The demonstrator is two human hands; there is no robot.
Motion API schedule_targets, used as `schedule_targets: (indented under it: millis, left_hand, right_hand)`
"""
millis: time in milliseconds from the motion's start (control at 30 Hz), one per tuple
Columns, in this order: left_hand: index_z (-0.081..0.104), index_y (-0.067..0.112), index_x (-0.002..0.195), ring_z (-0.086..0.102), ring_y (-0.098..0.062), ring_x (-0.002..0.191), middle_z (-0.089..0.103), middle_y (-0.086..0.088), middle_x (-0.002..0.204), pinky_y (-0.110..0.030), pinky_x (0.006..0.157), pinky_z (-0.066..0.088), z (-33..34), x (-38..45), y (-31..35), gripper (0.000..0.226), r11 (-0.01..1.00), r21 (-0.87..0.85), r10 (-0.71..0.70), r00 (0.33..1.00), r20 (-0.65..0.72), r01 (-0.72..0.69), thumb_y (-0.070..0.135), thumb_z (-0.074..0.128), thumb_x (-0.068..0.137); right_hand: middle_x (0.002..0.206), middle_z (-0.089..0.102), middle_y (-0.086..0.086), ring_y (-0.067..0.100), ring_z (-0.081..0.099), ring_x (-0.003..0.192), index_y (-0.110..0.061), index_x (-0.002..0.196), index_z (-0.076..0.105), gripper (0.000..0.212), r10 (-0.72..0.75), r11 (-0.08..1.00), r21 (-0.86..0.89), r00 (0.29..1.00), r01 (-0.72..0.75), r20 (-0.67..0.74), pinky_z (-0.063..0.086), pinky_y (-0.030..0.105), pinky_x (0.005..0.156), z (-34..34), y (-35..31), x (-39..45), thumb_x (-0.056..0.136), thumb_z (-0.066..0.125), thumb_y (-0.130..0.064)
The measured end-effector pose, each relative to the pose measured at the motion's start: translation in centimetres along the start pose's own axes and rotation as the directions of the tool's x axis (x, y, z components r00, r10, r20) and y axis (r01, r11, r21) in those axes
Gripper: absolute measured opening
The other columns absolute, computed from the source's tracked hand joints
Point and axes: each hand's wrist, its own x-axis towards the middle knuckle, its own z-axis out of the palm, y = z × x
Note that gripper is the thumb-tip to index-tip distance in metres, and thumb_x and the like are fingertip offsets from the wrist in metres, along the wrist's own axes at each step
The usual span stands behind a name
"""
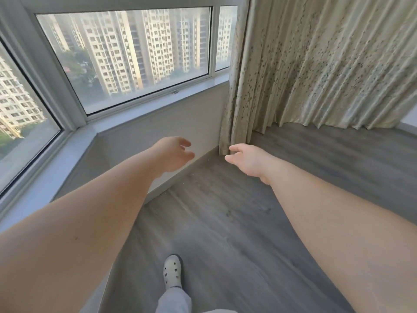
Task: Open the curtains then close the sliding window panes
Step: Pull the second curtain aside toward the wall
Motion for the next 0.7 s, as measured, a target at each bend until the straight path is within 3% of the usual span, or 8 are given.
schedule_targets:
  millis: [67,167,433,533,633,700]
  left_hand:
    - [0.047,0.026,0.13,0.051,-0.023,0.113,0.052,-0.001,0.132,-0.032,0.09,0.038,-0.3,4.5,-0.1,0.043,1.0,-0.021,0.02,1.0,0.006,-0.02,0.034,0.052,0.087]
    - [0.046,0.026,0.13,0.05,-0.023,0.114,0.051,-0.001,0.133,-0.03,0.086,0.037,-1.3,11.3,-0.2,0.044,0.997,-0.058,0.047,0.999,0.017,-0.046,0.034,0.052,0.087]
    - [0.043,0.026,0.132,0.049,-0.024,0.115,0.048,-0.002,0.136,-0.03,0.086,0.038,-7.7,29.3,1.7,0.048,0.987,-0.134,0.087,0.996,-0.009,-0.088,0.033,0.054,0.086]
    - [0.039,0.026,0.135,0.048,-0.026,0.116,0.046,-0.003,0.138,-0.034,0.092,0.04,-7.2,33.5,2.4,0.054,0.986,-0.141,0.094,0.995,0.041,-0.087,0.035,0.056,0.084]
    - [0.033,0.028,0.137,0.047,-0.025,0.116,0.043,-0.003,0.14,-0.033,0.083,0.039,-6.6,38.2,4.1,0.061,0.985,-0.131,0.12,0.991,0.052,-0.112,0.04,0.057,0.083]
    - [0.03,0.03,0.139,0.049,-0.022,0.104,0.044,-0.002,0.138,-0.032,0.075,0.037,-6.3,41.4,5.8,0.066,0.981,-0.147,0.13,0.991,0.031,-0.124,0.044,0.058,0.081]
  right_hand:
    - [0.141,0.047,0.002,0.019,0.048,0.121,-0.024,0.139,0.042,0.052,0.01,1.0,-0.021,1.0,-0.011,-0.028,0.035,0.028,0.094,-0.9,-0.4,3.7,0.091,0.055,-0.037]
    - [0.143,0.045,0.002,0.018,0.049,0.117,-0.024,0.141,0.041,0.053,0.024,0.998,-0.058,0.997,-0.028,-0.069,0.034,0.026,0.091,-2.6,-1.6,9.0,0.091,0.054,-0.037]
    - [0.144,0.044,0.007,0.022,0.045,0.126,-0.022,0.142,0.038,0.053,0.055,0.997,-0.038,0.963,-0.067,-0.263,0.031,0.027,0.09,-8.2,-6.3,22.4,0.093,0.052,-0.036]
    - [0.145,0.042,0.007,0.023,0.044,0.127,-0.023,0.143,0.035,0.056,0.074,0.994,-0.053,0.966,-0.09,-0.249,0.032,0.028,0.093,-8.9,-6.0,25.4,0.092,0.053,-0.038]
    - [0.146,0.04,0.008,0.024,0.042,0.129,-0.024,0.145,0.03,0.062,0.085,0.993,-0.053,0.96,-0.102,-0.266,0.032,0.029,0.094,-11.1,-5.5,29.1,0.091,0.054,-0.04]
    - [0.147,0.039,0.008,0.024,0.042,0.128,-0.025,0.146,0.028,0.066,0.083,0.996,-0.016,0.949,-0.093,-0.305,0.032,0.03,0.093,-13.0,-5.1,31.6,0.089,0.055,-0.044]
